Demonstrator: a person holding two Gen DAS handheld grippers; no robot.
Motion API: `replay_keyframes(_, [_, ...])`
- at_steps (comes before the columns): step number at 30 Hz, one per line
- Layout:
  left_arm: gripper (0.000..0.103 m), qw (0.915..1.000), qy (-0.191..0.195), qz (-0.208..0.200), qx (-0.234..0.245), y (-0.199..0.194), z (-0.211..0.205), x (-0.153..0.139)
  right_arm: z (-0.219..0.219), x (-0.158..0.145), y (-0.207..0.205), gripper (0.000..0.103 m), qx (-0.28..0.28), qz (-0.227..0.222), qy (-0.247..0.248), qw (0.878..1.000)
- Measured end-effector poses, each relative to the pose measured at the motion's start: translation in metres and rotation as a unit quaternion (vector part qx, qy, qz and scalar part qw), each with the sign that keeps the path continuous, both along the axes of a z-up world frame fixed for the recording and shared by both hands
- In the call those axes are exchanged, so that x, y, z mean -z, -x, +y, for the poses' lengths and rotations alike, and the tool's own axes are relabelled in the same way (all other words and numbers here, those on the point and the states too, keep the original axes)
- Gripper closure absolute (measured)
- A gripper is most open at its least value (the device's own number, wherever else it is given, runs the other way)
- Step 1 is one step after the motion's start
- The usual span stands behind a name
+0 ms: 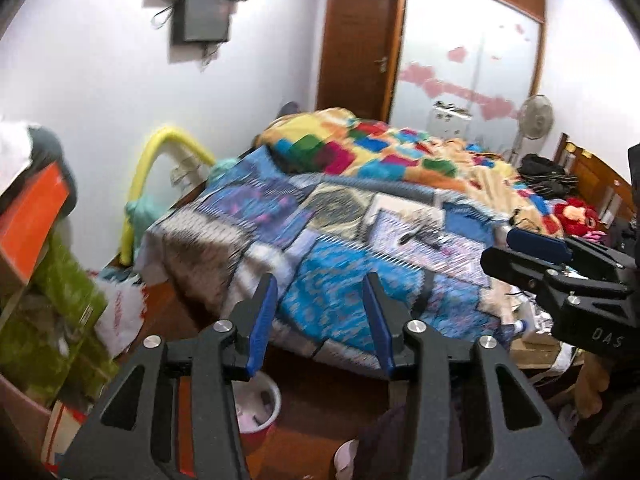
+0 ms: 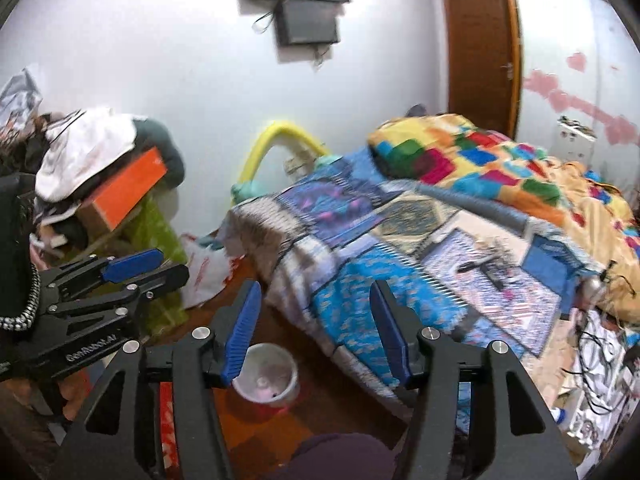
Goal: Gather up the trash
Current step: 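Move both open tools back toward the black marker on the bed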
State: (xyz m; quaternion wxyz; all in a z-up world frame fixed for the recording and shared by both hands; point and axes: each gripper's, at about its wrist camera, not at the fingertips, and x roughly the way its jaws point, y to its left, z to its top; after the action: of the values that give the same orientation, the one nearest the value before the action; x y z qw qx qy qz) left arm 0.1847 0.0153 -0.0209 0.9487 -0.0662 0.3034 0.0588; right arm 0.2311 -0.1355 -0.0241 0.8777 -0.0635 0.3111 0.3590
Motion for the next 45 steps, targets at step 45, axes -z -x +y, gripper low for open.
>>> replay_keyframes(45, [0.048,0.9719,0.033,0.179,0.149,-0.356,-0.112,0.195,-0.153,0.16,-0.235,0.05,0.204,0.162,0.049,0.964])
